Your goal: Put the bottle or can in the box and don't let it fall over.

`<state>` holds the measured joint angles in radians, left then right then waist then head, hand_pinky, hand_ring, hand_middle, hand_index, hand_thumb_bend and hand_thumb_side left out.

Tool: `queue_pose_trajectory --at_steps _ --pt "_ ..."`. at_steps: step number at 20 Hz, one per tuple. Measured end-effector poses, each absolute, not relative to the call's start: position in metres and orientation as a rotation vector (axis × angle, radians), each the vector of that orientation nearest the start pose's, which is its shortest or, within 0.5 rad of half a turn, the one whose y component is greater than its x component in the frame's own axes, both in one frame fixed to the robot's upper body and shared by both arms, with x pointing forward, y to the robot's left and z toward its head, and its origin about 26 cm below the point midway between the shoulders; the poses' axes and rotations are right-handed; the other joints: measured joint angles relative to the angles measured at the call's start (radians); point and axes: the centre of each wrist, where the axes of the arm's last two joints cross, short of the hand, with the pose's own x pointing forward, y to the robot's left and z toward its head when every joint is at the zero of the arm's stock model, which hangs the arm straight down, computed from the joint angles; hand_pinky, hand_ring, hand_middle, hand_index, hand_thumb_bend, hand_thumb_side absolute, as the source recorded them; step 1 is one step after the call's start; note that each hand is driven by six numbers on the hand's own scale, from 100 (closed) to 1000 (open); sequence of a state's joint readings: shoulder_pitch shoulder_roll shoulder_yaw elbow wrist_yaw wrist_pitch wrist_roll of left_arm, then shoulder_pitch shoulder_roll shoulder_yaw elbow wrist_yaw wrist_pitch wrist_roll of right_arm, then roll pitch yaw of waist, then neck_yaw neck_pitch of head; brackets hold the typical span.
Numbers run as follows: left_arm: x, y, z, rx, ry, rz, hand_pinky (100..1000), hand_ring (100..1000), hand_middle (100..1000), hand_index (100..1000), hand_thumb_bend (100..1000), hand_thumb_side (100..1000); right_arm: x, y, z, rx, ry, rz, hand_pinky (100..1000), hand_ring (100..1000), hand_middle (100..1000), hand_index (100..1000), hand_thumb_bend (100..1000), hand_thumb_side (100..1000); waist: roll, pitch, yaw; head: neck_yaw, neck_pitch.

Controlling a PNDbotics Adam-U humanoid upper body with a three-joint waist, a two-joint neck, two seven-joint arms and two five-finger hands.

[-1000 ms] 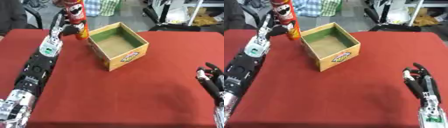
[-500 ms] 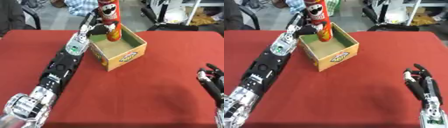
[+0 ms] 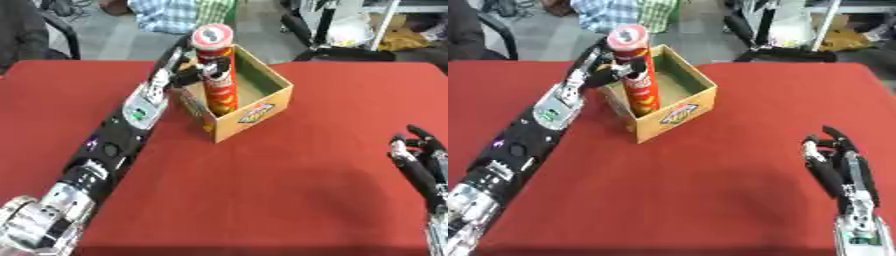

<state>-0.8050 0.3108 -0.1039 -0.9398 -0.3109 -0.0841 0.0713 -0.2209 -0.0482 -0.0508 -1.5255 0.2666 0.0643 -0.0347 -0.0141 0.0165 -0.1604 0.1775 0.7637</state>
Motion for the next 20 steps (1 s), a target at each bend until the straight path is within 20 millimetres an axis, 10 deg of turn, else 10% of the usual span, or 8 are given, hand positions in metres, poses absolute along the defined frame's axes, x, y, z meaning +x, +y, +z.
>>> queue_pose_trajectory --at_steps 6,11,20 --pt "0.432 0.306 0.117 0.643 -1.889 -0.494 869 974 933 934 592 793 0.332 -0.246 0.038 -0.305 -1.657 0.186 687 613 633 902 100 511 0.0 0.0 0.059 -0.02 0.0" --pt "0.341 0.355 0.095 0.623 -1.885 -0.288 861 972 929 924 567 791 0.33 -0.253 0.036 -0.332 -1.647 0.176 687 612 633 901 100 518 0.001 0.0 0.084 -0.03 0.001" --pt "0.287 0.355 0.086 0.623 -1.828 -0.028 851 970 925 913 538 783 0.328 -0.256 0.035 -0.34 -1.64 0.168 688 613 633 902 100 510 0.001 0.0 0.098 -0.031 0.001"
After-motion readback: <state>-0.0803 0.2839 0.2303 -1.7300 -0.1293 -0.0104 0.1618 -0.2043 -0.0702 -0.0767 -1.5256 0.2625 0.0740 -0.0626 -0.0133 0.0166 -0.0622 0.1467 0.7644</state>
